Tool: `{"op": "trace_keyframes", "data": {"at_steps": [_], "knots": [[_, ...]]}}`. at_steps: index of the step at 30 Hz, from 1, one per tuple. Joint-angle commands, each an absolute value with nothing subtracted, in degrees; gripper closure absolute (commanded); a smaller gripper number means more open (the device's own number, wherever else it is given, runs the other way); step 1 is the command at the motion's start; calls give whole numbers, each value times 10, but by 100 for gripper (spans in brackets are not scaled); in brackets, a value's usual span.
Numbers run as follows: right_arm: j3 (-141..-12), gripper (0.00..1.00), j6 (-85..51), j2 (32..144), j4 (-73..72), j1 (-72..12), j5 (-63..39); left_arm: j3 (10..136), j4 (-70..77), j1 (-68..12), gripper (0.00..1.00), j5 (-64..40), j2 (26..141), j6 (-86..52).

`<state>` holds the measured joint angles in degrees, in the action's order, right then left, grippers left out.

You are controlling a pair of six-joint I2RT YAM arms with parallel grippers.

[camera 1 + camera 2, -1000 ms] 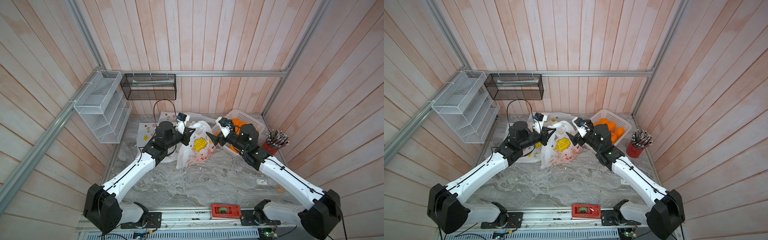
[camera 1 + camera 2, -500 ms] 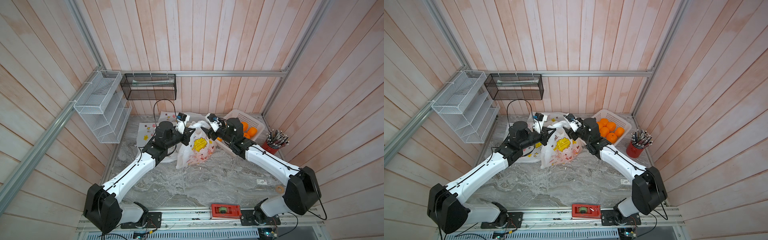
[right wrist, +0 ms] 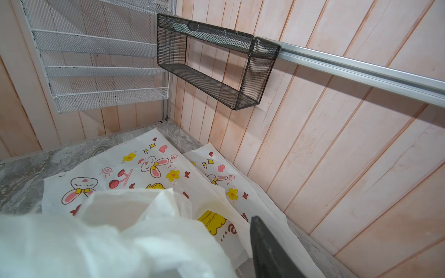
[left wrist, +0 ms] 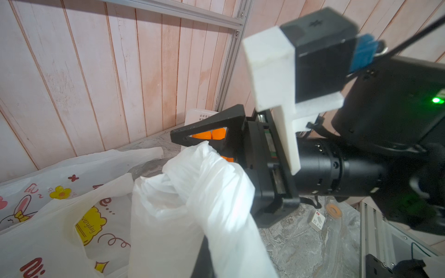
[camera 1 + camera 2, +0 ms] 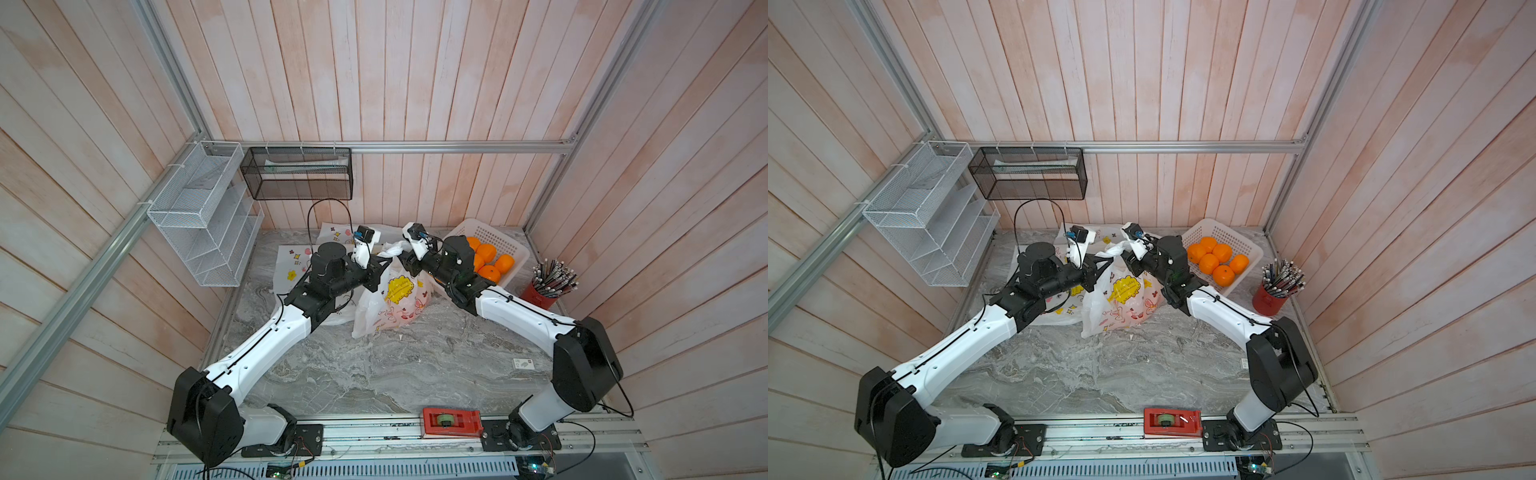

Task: Place the oranges into plastic bags & tie knots
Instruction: Tie the plastic bag at the center of the board.

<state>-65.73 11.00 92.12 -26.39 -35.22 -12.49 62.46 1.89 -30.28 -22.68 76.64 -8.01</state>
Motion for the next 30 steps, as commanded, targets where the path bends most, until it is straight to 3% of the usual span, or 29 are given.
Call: {"op": "trace_keyframes", "data": {"at_steps": [1,8,11,27,30], "knots": [[-668,53,72,928,-333,-361,-153,622,34,-305,100,-254,773,-91],[-611,78,48,899,-410,-365,-167,614,39,-324,100,-270,776,-105],[-575,99,35,881,-439,-364,-185,607,54,-340,100,-277,777,-111],[-388,100,-35,790,-594,-365,-179,541,161,-387,100,-283,800,-161],[-366,100,-32,782,-616,-365,-175,525,173,-387,88,-295,784,-156]]}}
